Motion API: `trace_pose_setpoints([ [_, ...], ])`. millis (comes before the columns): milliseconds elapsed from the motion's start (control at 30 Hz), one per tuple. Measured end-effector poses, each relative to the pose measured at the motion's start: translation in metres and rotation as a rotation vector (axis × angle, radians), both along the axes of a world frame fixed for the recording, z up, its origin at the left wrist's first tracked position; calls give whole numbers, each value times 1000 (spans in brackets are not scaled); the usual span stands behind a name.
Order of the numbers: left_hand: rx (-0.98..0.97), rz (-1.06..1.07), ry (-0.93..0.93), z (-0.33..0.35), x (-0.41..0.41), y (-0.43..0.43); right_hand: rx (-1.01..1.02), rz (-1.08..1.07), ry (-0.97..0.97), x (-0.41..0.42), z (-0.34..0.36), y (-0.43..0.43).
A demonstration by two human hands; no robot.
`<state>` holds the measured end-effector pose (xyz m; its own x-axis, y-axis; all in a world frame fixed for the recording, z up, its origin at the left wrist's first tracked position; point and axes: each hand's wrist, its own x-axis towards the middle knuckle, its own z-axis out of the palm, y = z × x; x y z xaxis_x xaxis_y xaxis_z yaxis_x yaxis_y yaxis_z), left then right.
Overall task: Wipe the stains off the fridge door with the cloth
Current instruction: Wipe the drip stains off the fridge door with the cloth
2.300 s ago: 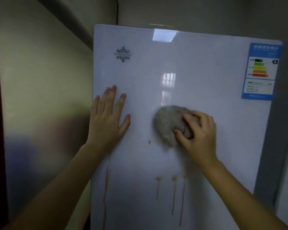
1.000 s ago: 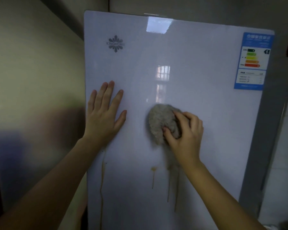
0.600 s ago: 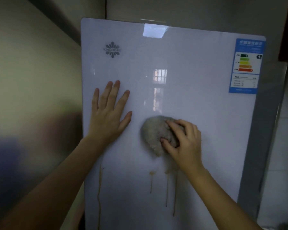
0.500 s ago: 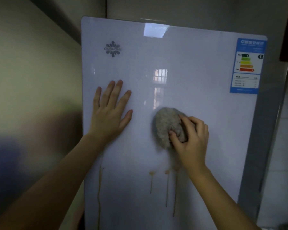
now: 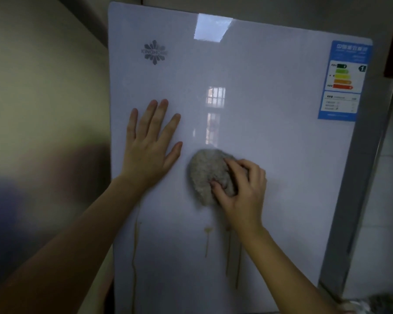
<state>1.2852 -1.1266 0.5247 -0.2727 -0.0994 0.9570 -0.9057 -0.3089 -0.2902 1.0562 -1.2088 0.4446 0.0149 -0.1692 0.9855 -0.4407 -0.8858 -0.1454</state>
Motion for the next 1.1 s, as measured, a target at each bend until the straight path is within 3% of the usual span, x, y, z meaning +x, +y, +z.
trace_pose_setpoints([
  [233, 2, -9, 18, 0, -2, 0, -81, -5, 135, -3, -7, 3],
  [433, -13, -15, 9, -3, 2, -2, 108, -40, -198, -54, 32, -24],
  [500, -18, -20, 7, -3, 3, -4, 111, -37, -218, -50, 43, -22],
  [700, -7, -6, 8, -2, 3, -5, -243, -105, 311, -43, 22, -19],
  [900, 7, 9, 62, -2, -4, -3, -13, -117, -57, -93, 56, -47],
  [1100, 50, 13, 93, 4, -38, -7, -31, -58, -73, -88, 100, -50],
])
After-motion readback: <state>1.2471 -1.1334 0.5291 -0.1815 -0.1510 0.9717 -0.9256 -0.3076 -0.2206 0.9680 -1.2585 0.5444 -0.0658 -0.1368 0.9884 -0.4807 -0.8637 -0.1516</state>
